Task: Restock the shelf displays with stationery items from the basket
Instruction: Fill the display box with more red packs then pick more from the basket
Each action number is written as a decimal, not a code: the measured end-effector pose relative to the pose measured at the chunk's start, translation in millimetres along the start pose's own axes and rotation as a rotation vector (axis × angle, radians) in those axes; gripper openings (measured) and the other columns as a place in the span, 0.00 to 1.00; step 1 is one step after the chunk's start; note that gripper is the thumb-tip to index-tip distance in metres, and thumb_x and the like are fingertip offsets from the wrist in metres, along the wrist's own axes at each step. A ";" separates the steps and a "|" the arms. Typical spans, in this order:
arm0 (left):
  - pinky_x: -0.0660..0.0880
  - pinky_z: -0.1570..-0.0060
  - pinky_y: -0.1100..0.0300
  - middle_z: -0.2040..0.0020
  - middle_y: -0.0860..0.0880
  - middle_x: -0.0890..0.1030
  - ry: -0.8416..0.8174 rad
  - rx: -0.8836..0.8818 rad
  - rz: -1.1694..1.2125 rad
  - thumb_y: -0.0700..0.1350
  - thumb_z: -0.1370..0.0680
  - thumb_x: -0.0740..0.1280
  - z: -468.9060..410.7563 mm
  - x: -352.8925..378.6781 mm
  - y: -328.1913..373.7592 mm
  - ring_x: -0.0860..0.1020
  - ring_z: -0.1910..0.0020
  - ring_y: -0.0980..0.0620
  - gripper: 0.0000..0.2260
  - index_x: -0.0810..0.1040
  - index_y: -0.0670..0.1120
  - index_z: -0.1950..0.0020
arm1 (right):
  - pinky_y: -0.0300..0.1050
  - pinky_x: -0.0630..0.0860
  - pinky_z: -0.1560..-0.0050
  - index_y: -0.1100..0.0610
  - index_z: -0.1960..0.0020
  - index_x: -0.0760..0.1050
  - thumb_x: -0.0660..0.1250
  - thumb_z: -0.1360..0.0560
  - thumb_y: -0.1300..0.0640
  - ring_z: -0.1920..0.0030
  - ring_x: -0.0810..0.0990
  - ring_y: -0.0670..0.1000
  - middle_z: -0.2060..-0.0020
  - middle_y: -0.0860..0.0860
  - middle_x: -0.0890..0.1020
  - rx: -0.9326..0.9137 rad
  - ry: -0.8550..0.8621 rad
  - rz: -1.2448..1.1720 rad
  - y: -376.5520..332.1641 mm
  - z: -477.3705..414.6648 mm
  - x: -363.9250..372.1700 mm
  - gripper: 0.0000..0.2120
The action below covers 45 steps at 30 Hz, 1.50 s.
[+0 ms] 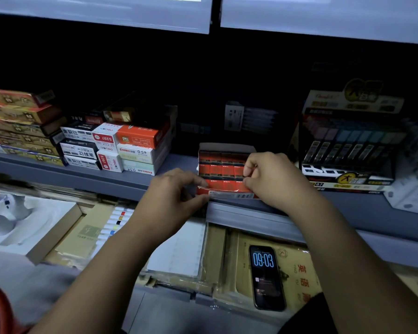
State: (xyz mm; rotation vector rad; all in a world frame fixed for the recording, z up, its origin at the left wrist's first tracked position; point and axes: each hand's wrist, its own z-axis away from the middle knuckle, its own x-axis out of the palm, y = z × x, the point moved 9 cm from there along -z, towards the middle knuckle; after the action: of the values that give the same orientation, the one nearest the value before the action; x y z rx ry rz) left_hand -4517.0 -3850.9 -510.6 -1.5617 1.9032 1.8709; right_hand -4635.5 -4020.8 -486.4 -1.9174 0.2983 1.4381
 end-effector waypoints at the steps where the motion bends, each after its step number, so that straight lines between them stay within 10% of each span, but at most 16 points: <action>1: 0.73 0.64 0.70 0.60 0.53 0.82 -0.006 -0.013 0.026 0.47 0.26 0.77 3.3 -1.0 -0.3 0.80 0.62 0.58 0.10 0.84 0.55 0.46 | 0.52 0.81 0.53 0.49 0.58 0.77 0.71 0.25 0.57 0.60 0.82 0.51 0.63 0.46 0.81 -0.001 0.003 0.016 -1.9 1.4 -1.7 0.05; 17: 0.75 0.39 0.53 0.35 0.55 0.78 0.101 -0.104 -0.306 0.59 0.24 0.72 82.5 -79.7 -54.1 0.76 0.36 0.52 0.26 0.73 0.52 0.29 | 0.52 0.73 0.38 0.52 0.27 0.69 0.64 0.20 0.49 0.35 0.73 0.56 0.34 0.52 0.75 -0.445 -0.038 0.216 -140.5 50.4 19.3 0.22; 45: 0.73 0.38 0.50 0.32 0.46 0.76 0.235 -0.855 -0.704 0.57 0.25 0.72 414.5 -265.7 -141.7 0.75 0.35 0.43 0.29 0.71 0.48 0.29 | 0.52 0.73 0.37 0.56 0.32 0.71 0.69 0.24 0.51 0.36 0.75 0.57 0.38 0.56 0.76 -1.125 -0.611 0.019 -441.3 248.8 220.9 0.22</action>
State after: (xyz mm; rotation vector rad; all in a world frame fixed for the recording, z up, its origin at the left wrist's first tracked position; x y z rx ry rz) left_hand -4535.3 -3340.6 -552.9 -2.3005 0.3521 2.2571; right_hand -4492.4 -3490.0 -542.9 -2.0557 -0.9716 2.3850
